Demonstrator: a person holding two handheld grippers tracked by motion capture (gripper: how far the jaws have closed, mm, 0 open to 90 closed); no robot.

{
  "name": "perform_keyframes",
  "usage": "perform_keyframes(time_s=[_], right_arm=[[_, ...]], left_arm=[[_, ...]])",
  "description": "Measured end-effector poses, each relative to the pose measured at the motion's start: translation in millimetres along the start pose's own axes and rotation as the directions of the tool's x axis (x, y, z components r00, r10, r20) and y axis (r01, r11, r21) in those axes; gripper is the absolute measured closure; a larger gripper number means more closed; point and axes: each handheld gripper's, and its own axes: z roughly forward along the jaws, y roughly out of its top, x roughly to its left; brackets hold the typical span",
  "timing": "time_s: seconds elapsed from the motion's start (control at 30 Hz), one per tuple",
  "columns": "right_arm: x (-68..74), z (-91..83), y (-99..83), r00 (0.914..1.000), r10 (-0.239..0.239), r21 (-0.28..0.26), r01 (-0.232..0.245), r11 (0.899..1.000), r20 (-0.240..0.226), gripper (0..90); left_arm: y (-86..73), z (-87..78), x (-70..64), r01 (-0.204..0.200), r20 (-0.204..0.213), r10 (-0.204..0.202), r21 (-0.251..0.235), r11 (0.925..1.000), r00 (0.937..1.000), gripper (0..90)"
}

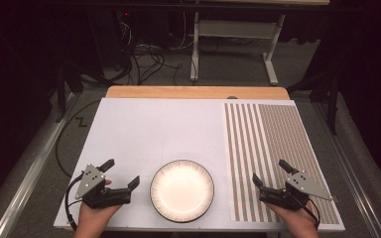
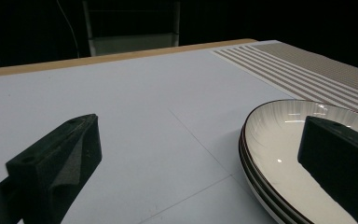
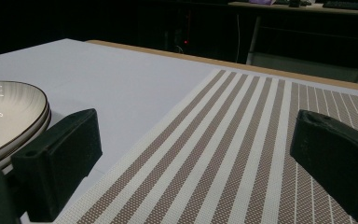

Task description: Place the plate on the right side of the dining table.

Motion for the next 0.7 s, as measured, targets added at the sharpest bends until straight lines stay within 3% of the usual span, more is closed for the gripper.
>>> perform_keyframes(time_s=[0.7], right_arm=[[-2.1, -2.0, 1.3, 1.0, -0.004, -0.023, 0.004, 1.0, -0.001, 6.0]], left_arm=[[-0.5, 2.0, -3.2, -0.02, 0.011, 0.02, 0.017, 0.9997, 0.9997, 0.6]])
